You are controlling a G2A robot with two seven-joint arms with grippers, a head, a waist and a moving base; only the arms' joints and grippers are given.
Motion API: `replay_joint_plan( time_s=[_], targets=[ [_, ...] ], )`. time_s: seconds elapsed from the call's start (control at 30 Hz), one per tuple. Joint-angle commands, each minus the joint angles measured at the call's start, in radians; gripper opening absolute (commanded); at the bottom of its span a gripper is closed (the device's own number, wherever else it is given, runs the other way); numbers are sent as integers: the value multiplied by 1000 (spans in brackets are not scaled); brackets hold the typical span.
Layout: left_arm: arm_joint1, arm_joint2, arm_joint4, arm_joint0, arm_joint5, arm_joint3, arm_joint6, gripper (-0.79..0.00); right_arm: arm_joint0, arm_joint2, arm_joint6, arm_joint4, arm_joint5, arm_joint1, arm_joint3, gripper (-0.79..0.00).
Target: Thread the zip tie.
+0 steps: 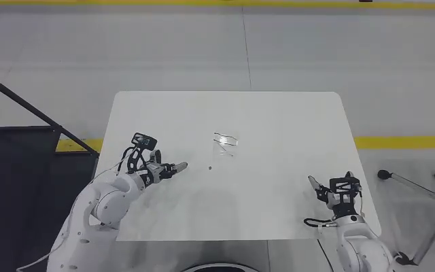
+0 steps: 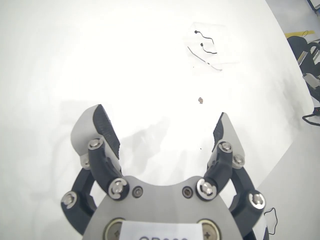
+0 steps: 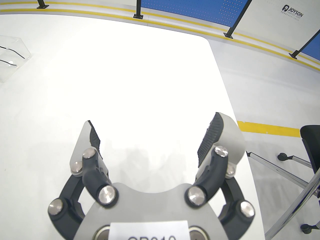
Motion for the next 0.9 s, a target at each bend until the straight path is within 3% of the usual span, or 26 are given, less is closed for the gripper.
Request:
replay_joint_plan(
  time_s=[0.0, 0.1, 0.23, 0.37, 0.6, 0.77, 0.87],
  targets=[
    [0, 0, -1, 0, 0, 0, 0, 0, 0, 0, 0, 0, 0, 0, 0, 0],
    [2, 12, 2, 8, -37, -6, -9, 0, 0, 0, 0, 0, 0, 0, 0, 0],
    [-6, 44, -67, -28, 50, 5, -17, 0, 0, 0, 0, 0, 0, 0, 0, 0],
    [-19, 87, -258, -151, 152, 91, -114, 0, 0, 0, 0, 0, 0, 0, 0, 0],
    [-50, 204, -464, -357, 236, 288, -137, 0, 0, 0, 0, 0, 0, 0, 0, 0],
    [-70, 270, -520, -456, 280, 412, -112, 0, 0, 0, 0, 0, 0, 0, 0, 0],
    [-71, 273, -521, -461, 283, 417, -112, 0, 0, 0, 0, 0, 0, 0, 0, 0]
  ],
)
